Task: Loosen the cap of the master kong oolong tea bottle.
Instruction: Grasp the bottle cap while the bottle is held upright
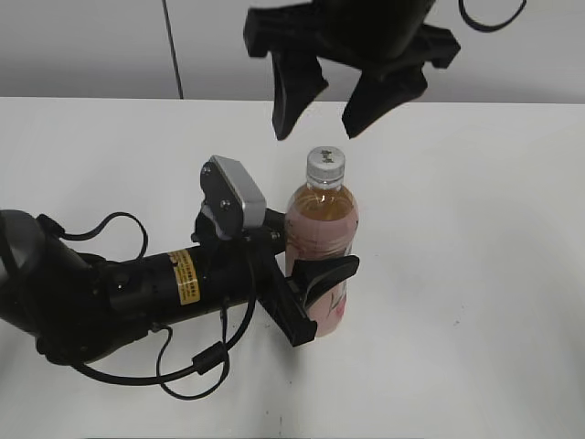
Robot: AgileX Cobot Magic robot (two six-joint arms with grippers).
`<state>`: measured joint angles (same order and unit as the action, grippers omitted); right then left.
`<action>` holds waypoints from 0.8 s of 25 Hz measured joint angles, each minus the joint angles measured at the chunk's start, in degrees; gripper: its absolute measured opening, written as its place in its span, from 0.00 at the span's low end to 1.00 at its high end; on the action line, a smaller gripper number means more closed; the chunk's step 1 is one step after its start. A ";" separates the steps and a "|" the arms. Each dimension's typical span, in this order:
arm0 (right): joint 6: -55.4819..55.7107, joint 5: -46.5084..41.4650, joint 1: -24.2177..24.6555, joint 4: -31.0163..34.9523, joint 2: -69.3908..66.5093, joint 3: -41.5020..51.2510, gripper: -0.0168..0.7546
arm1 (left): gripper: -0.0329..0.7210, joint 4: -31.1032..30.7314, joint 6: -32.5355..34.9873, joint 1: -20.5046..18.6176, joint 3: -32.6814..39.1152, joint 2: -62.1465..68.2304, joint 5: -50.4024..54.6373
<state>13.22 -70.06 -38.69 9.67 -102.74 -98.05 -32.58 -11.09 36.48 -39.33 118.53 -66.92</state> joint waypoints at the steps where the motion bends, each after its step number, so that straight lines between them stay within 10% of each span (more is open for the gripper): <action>1: 0.00 0.00 0.00 -0.08 0.00 1.15 0.70 | 0.54 0.00 0.00 0.00 0.00 0.00 0.00; 20: 0.63 0.00 0.00 -0.44 0.00 3.96 0.55 | 0.54 0.00 -0.04 0.00 0.00 0.00 -0.05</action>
<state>13.85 -70.06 -38.69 9.23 -102.74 -94.09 -32.58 -11.12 36.48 -39.33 118.53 -66.97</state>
